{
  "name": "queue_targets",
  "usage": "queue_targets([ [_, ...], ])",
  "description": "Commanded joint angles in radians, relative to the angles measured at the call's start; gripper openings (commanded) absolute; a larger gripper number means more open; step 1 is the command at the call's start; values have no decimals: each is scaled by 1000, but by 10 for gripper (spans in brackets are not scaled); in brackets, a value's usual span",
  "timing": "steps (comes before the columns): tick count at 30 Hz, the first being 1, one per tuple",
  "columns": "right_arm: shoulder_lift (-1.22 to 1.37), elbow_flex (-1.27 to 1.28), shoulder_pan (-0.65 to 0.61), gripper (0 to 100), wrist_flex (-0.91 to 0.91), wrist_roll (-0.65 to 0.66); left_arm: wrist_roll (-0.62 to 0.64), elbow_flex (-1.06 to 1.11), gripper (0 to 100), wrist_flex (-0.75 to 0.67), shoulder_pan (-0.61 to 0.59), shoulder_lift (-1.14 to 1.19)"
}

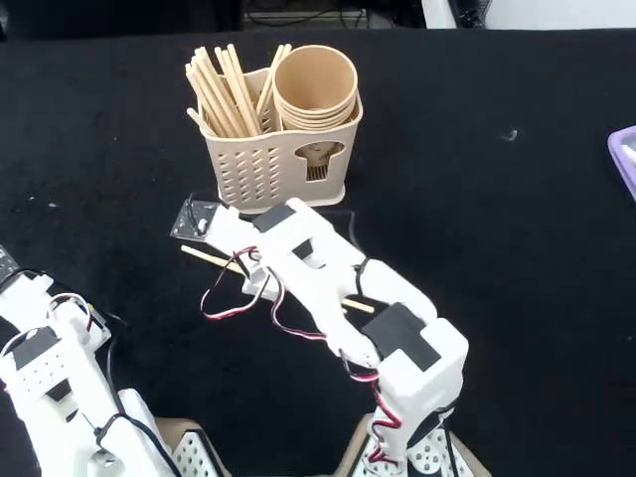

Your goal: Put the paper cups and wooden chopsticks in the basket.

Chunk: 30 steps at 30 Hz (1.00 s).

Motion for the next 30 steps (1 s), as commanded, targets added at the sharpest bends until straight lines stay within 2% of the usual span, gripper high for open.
queue_targets([
  [1, 2, -36, -14, 8, 78, 75, 2, -48, 134, -15, 2, -15],
  [12, -117, -39, -18, 10, 127, 44, 2, -48, 134, -15, 2, -15],
  [20, -367, -39, -15, 10, 152, 18, 2, -48, 134, -15, 2, -15],
  [27, -671, -186, -21, 10, 158, -161, 2, -50, 134, -15, 2, -15],
  [30, -737, -263, -12, 10, 63, -281, 2, -50, 134, -15, 2, -15],
])
